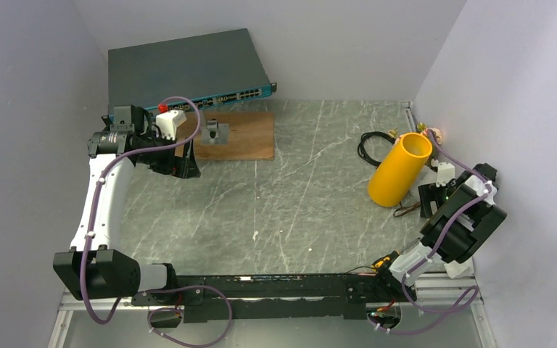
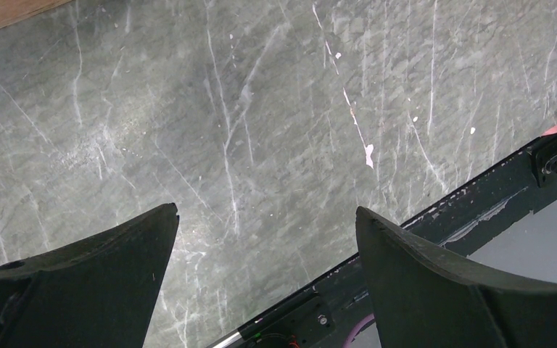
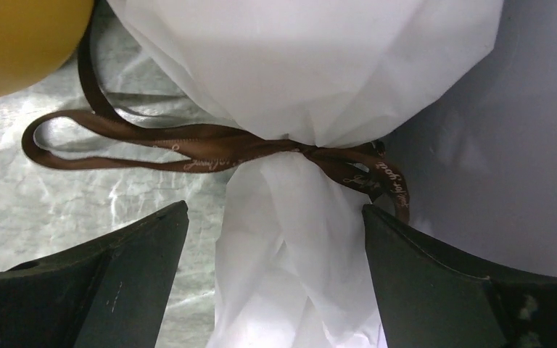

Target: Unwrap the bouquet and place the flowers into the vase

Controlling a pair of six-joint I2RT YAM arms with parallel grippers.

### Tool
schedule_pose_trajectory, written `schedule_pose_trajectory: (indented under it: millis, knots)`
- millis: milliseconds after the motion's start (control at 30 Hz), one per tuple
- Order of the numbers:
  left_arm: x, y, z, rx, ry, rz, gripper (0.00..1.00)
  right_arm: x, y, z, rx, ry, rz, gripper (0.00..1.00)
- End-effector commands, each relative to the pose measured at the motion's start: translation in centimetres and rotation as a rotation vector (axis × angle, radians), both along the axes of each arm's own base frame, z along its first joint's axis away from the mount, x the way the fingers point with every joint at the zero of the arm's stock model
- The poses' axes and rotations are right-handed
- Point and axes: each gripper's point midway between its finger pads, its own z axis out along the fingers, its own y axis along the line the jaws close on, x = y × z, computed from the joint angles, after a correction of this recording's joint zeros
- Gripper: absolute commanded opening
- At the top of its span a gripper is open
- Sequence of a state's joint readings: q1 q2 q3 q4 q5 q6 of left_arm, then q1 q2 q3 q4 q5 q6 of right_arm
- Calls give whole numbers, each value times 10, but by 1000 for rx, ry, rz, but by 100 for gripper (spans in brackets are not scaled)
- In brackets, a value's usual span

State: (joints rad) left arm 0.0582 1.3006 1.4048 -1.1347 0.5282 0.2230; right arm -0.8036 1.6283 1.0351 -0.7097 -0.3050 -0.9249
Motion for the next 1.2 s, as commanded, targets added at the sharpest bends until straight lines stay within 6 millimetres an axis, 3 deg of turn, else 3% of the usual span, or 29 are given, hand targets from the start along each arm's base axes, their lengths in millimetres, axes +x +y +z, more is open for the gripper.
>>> schedule_pose_trajectory:
  millis: [0, 167, 433, 567, 667, 933, 1167]
  knots:
    - [5, -2, 13, -4, -42, -12, 99, 4, -9, -14, -30, -14, 4, 91]
    - [7, -3, 12, -13, -36, -8, 99, 4, -9, -21, -32, -19, -17, 82]
    - [11, -3, 12, -13, -38, -2, 99, -1, -5, -28, -27, -11, -32, 37]
    - [13, -2, 14, -14, -44, 1, 99, 1, -4, -15, -18, -21, -43, 12]
    - [13, -2, 14, -15, -47, 3, 99, 3, -5, 2, -24, -39, -49, 1]
    - [11, -6, 15, -40, -57, 7, 99, 15, -11, 74, -50, -146, -72, 0]
    - [13, -9, 15, -49, -66, -2, 99, 29, -28, 130, -115, -228, -127, 0]
